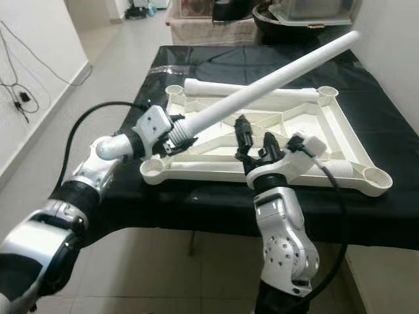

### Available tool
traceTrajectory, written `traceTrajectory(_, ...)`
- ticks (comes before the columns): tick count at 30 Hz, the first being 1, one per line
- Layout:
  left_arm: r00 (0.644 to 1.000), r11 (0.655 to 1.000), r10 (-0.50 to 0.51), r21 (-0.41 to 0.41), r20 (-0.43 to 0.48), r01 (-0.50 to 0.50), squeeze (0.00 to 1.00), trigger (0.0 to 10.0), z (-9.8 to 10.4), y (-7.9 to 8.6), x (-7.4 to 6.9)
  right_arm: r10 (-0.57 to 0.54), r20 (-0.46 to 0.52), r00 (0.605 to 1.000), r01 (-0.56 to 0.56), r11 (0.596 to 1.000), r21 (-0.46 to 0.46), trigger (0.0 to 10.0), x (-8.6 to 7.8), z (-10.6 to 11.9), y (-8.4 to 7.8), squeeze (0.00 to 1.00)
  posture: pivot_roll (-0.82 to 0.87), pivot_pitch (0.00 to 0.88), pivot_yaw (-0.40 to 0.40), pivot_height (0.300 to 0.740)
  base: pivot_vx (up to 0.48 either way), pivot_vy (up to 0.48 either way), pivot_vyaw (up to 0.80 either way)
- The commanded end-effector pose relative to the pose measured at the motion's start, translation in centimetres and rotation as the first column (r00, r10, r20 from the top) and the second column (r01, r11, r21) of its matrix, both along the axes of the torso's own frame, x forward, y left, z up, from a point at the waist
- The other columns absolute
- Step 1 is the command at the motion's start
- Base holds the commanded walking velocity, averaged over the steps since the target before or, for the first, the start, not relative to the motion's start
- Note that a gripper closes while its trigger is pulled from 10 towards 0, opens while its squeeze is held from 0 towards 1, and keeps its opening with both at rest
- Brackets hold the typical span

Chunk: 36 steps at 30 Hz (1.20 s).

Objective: Building children table

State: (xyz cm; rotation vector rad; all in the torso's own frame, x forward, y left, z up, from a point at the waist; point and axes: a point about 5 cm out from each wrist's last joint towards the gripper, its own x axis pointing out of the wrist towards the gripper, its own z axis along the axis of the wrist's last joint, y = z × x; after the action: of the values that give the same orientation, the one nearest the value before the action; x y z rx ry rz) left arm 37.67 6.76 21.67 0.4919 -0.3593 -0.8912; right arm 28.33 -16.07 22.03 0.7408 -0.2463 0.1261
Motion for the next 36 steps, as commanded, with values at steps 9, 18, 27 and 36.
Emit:
traceTrajectory(9,0.995,0.996,-0.079,-0.035,0.068,0.082,0.0,10.0,-1.8,-1.7,-3.2,0.141,0.007,0.99,-0.14,0.978,0.155,10.0,0.5,-0.3,0.8,0.0,0.1,0.0,-0.015,0.74,0.0,0.0,0.0)
traceTrajectory(18,0.991,0.992,-0.126,-0.017,0.052,0.127,0.0,10.0,-3.0,-2.0,-5.0,0.193,0.01,0.981,-0.19,0.952,0.24,10.0,0.6,-0.7,0.9,0.0,0.1,0.0,-0.022,0.74,0.0,0.0,0.0)
traceTrajectory(27,0.987,0.988,-0.152,0.016,0.047,0.151,0.0,10.0,-3.7,-1.8,-6.1,0.259,0.02,0.966,-0.256,0.933,0.252,10.0,0.5,-1.2,1.1,0.0,0.11,0.0,-0.026,0.74,0.0,0.0,0.0)
traceTrajectory(36,0.986,0.986,-0.166,0.037,0.02,0.165,0.0,10.0,-4.2,-1.5,-7.0,0.27,0.005,0.963,-0.259,0.921,0.291,8.2,0.2,-1.9,0.7,0.0,0.11,0.0,-0.029,0.74,0.0,0.0,0.0)
